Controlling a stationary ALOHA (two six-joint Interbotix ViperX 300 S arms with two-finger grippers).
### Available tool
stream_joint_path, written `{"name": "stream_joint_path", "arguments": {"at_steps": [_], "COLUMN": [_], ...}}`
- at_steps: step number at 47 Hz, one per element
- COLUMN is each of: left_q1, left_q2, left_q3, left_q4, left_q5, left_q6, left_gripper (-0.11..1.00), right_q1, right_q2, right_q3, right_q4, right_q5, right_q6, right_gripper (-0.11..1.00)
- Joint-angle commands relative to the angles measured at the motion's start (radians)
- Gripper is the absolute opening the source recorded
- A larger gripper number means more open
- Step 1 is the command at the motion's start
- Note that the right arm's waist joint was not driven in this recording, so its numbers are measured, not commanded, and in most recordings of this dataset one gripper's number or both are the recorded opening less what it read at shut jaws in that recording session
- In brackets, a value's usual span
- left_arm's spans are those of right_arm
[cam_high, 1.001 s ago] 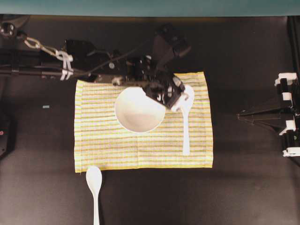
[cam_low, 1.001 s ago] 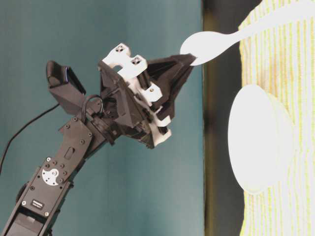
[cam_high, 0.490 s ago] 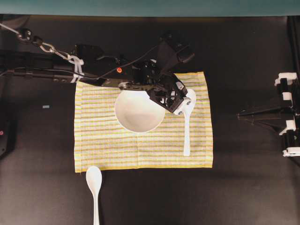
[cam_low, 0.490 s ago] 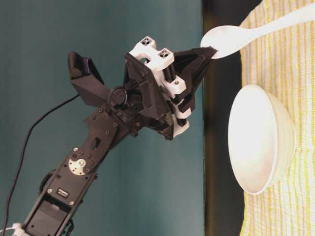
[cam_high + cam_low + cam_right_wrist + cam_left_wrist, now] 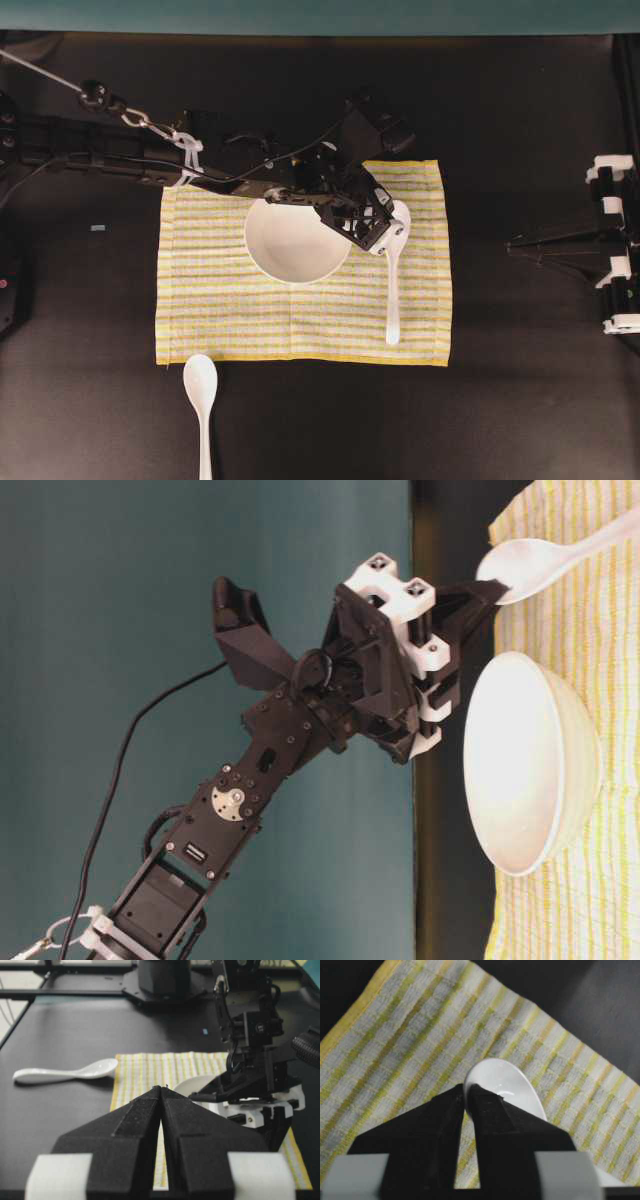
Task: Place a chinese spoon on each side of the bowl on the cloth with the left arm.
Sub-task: 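Open the left gripper and move it to the left spoon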
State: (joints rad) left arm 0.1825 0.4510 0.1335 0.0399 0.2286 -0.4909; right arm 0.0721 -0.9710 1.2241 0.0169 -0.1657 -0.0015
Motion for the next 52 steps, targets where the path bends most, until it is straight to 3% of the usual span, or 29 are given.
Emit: {"name": "stream_joint_path", "arguments": {"at_steps": [1, 10, 14, 23, 29, 41, 52], "left_q1": [-0.002, 0.006, 0.003, -0.037, -0.089, -0.199, -0.264], "left_q2": [-0.006, -0.008, -0.015, -0.132, -0.253, -0.554, -0.756], "left_q3": [-0.005, -0.003, -0.008, 0.02, 0.103, 0.433, 0.798], "left_q4": [0.005, 0.005, 0.005, 0.005, 0.005, 0.005, 0.005], "left_q5": [-0.009, -0.014, -0.02, -0.015, -0.015, -0.049, -0.295], "left_q6": [0.003, 0.003, 0.005, 0.031, 0.041, 0.003, -0.124], "left_gripper": [0.16, 0.69, 0.87, 0.82, 0.81, 0.81, 0.81], "right_q1": [0.0, 0.0, 0.0, 0.0, 0.0, 0.0, 0.0], "right_q2": [0.005, 0.005, 0.005, 0.003, -0.006, -0.018, -0.018], "right_q3": [-0.005, 0.0, 0.002, 0.006, 0.006, 0.009, 0.017], "right_q4": [0.002, 0.002, 0.002, 0.002, 0.003, 0.005, 0.005], "right_q5": [-0.005, -0.005, -0.005, -0.002, 0.002, 0.006, -0.002], "right_q6": [0.008, 0.008, 0.008, 0.008, 0.009, 0.009, 0.009], "right_gripper": [0.0, 0.0, 0.0, 0.0, 0.0, 0.0, 0.0]}}
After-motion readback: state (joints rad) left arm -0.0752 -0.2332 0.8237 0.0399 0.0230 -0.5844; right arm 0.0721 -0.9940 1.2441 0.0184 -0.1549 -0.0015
